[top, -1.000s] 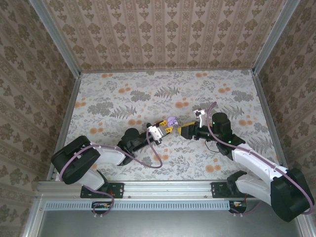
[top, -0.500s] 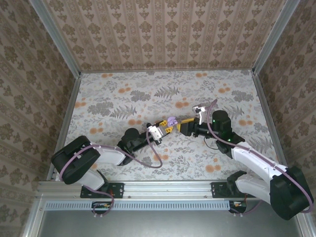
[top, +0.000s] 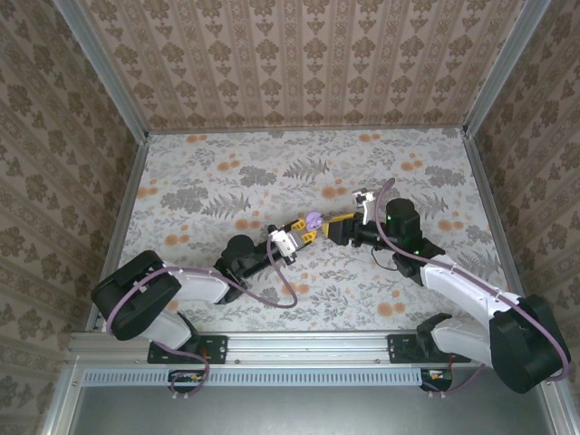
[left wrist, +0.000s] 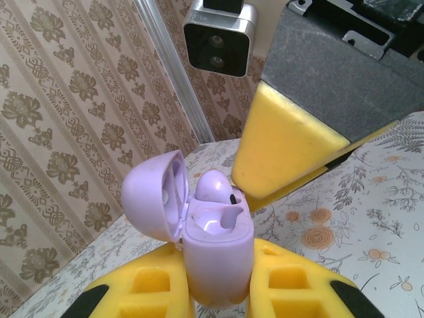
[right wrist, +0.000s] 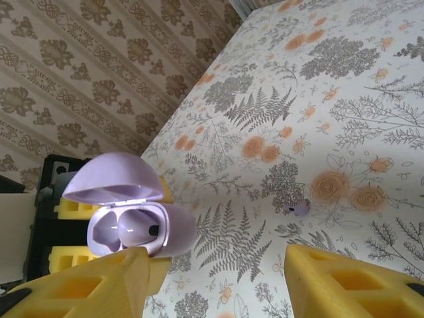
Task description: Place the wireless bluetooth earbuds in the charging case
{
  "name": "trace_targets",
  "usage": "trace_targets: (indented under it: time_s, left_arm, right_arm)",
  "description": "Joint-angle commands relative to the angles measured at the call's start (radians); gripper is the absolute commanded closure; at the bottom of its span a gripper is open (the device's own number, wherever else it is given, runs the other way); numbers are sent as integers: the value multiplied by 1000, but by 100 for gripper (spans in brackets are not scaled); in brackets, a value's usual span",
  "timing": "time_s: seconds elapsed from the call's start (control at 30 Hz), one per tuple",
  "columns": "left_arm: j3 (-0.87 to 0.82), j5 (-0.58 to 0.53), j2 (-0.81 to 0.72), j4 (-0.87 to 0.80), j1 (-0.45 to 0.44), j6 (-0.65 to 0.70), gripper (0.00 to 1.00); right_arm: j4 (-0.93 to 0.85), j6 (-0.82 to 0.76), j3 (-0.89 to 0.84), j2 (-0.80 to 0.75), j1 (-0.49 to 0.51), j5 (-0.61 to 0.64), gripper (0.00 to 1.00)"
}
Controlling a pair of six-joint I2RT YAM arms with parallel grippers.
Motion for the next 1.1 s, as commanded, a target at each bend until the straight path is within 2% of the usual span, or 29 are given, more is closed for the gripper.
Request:
trace_targets:
  time_s: [0.0,0.1,0.3,0.4,0.53,0.67,0.8,0.87,1.07]
  left_arm:
    - [-8,4,-22,26,-1,-41,98]
    - [-16,7,-24,25,20,-104,98]
    - [-25,192,-33,25,93,-262,98]
    - [-39,229,-51,24,105,-286,98]
    - [-90,178,-113,12,127,-298,98]
    - [-129,74,-229,-127,158,-285,98]
    - [-129,-7,-362,-350,200,-299,98]
    - [-141,-37,-410,-394,214,-316,98]
    - [-138,-144,-523,-608,285,-419,98]
  right_arm:
    - [-2,-7,37,-24,-8,15,43]
    - [-88,-57,51,-61,-8,24,42]
    - [-190,-211,56,-153,-15,6,36]
    - [-229,-282,67,-188,-28,8,34]
    - [-312,-350,121,-180,-31,4,34]
    - [-441,-362,225,-89,-31,-2,35]
    - [-498,-317,305,17,-25,-23,38]
    - [-533,-294,348,66,-16,-12,39]
    - [-691,-119,505,235,19,97,42]
